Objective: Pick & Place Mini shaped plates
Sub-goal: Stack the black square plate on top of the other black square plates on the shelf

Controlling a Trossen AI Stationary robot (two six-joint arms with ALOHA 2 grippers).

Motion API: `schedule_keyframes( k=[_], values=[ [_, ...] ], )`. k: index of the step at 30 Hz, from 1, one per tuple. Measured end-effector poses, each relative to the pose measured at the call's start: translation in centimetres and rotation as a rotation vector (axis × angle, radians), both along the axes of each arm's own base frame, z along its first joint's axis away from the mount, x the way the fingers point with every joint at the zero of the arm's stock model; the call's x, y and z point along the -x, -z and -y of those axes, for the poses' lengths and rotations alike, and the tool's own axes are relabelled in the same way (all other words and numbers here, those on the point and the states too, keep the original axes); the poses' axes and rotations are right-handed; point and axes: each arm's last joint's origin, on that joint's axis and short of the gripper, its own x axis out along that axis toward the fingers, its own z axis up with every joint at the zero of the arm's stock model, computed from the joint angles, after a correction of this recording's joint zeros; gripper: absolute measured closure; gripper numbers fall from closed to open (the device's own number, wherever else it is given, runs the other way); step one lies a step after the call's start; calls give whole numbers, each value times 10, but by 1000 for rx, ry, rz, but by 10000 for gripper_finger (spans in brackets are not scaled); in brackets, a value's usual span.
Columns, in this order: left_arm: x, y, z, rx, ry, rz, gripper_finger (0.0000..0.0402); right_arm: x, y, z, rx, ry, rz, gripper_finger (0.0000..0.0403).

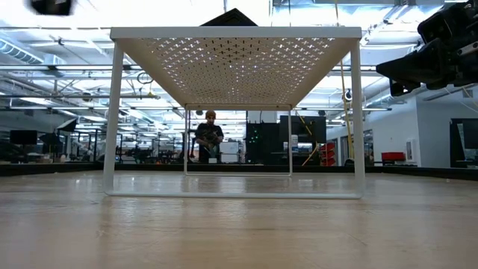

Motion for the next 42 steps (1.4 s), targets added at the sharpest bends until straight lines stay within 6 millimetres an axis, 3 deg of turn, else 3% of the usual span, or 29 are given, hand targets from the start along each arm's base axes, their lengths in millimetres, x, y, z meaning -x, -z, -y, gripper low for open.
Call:
schedule_keyframes(
  k=[5,9,14,30,42],
  values=[
    [-46,-8,-14,-79,193,186,400,0,0,0,0,0,0,403],
    [-77,16,-30,-112,273,106,400,0,0,0,0,0,0,403],
    [-101,39,-47,-100,344,35,400,0,0,0,0,0,0,403],
    [-113,27,-72,-216,425,220,399,0,0,0,0,0,0,403],
    [-126,45,-69,-259,528,191,384,0,0,0,0,0,0,403]
  ],
)
